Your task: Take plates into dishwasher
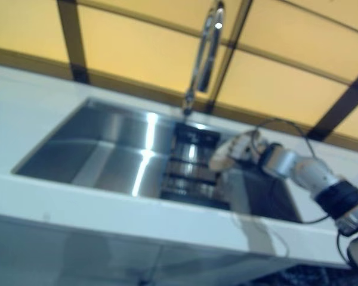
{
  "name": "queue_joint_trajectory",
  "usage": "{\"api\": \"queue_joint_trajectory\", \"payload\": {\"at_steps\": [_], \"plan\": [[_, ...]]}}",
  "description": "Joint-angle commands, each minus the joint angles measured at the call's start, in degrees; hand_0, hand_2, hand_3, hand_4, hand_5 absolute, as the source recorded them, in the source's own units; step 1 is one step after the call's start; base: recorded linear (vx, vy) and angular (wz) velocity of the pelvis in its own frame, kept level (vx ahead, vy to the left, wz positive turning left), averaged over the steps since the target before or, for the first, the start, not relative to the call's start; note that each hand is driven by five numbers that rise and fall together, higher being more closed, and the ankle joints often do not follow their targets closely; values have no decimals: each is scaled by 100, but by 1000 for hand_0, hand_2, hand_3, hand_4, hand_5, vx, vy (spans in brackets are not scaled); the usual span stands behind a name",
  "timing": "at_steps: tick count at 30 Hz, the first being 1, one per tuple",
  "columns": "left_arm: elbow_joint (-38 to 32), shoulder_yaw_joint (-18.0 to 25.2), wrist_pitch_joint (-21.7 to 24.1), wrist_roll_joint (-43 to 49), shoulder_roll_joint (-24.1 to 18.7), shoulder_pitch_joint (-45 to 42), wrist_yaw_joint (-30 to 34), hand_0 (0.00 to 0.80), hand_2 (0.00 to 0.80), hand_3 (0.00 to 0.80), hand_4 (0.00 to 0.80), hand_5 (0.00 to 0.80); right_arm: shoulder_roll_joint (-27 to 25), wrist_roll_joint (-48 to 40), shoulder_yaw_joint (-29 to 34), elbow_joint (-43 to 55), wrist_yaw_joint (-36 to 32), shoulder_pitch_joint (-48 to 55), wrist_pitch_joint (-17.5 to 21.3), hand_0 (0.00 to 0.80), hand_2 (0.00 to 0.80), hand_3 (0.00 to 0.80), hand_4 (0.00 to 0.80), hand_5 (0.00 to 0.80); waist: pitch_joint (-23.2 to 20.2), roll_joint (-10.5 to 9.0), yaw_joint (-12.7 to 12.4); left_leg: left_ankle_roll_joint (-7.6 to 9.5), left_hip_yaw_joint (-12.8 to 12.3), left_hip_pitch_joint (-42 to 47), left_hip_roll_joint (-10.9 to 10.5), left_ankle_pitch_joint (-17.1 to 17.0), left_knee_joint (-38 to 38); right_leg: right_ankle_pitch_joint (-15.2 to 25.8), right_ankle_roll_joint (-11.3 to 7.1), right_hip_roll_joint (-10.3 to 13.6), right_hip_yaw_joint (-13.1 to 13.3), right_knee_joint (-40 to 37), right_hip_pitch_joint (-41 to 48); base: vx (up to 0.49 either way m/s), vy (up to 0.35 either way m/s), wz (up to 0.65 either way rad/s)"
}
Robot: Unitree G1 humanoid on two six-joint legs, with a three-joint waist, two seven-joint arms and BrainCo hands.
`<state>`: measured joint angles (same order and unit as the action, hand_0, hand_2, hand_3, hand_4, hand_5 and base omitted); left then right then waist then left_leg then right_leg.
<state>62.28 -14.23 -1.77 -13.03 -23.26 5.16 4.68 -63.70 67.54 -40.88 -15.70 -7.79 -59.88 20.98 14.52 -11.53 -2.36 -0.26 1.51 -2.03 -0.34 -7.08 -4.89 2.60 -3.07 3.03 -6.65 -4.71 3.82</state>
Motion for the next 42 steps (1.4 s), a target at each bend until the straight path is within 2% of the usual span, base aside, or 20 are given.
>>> {"api": "queue_joint_trajectory", "payload": {"at_steps": [1,6,12,17,18,21,31,33,34,38,40,41,42], "plan": [[291,-4,167,187,16,37,123,0,0,0,0,0,-486,-10,287,-193,-30,-92,-183,800,800,800,800,800,-317,126,-36,260,-248,477,25,941,-11,158,-551,115,99,299,-339,20,35,-16],[329,-7,202,300,52,22,192,0,0,0,0,0,-576,-146,438,-299,-42,105,-413,800,800,800,800,800,-386,178,50,262,-342,539,30,968,-11,170,-559,112,188,264,-309,12,22,-18],[320,-45,231,512,86,9,328,0,0,0,0,0,-897,-851,846,-499,-19,501,-955,800,800,800,800,800,-464,230,228,301,-503,623,48,1027,18,179,-588,91,380,286,-324,8,26,-21],[292,-25,242,586,116,-12,381,0,0,0,0,0,-1200,-2037,1475,-787,407,1085,-1670,800,800,800,800,800,-506,280,377,341,-616,668,56,1090,85,181,-609,79,542,315,-341,12,25,-19],[272,-27,222,601,125,-36,383,0,0,0,0,0,-1321,-2528,1727,-916,575,1288,-1874,800,800,800,800,800,-515,306,437,350,-643,665,60,1111,116,178,-614,76,591,327,-353,6,18,-14],[256,-72,189,610,108,-55,405,0,0,0,0,0,-1488,-3193,2133,-1132,779,1622,-2061,800,800,800,800,800,-519,322,494,363,-667,653,54,1140,154,183,-620,67,653,342,-374,-3,5,-19],[281,-115,218,568,41,-140,484,0,0,0,0,0,-1822,-4685,3528,-1652,1141,2963,-2217,800,800,800,800,800,-556,397,748,351,-796,643,69,1160,176,221,-626,26,844,351,-476,3,1,-12],[286,-136,213,543,47,-110,477,0,0,0,0,0,-1788,-5288,4000,-1785,1172,3385,-2274,800,800,800,800,800,-552,416,809,342,-839,630,76,1164,171,221,-620,10,888,343,-507,-12,-16,-20],[293,-131,246,543,47,-123,481,0,0,0,0,0,-1737,-5775,4336,-1841,1123,3674,-2288,800,800,800,800,800,-544,434,850,335,-861,632,84,1161,165,220,-611,1,914,348,-520,-9,-20,-20],[306,-117,279,510,26,-94,522,0,0,0,0,0,-1527,-7026,4994,-1949,628,4140,-2405,800,800,800,800,800,-526,465,926,310,-899,640,98,1148,152,215,-583,-19,957,346,-538,2,-11,-5],[306,-130,279,509,22,-88,523,0,0,0,0,0,-1526,-7027,5052,-1936,624,4199,-2405,800,800,800,800,800,-523,462,912,310,-899,640,98,1149,153,215,-583,-19,957,346,-538,5,-13,-5],[313,-96,292,525,7,-90,568,0,0,0,0,0,-1413,-7583,5212,-2054,299,4295,-2495,800,800,800,800,800,-526,477,963,296,-926,644,103,1151,151,210,-569,-20,962,346,-548,11,-28,-6],[314,-102,293,540,1,-86,580,0,0,0,0,0,-1369,-7708,5338,-2090,181,4408,-2481,800,800,800,800,800,-519,480,961,289,-933,652,109,1149,147,209,-565,-20,955,347,-548,15,-38,-3]]}}
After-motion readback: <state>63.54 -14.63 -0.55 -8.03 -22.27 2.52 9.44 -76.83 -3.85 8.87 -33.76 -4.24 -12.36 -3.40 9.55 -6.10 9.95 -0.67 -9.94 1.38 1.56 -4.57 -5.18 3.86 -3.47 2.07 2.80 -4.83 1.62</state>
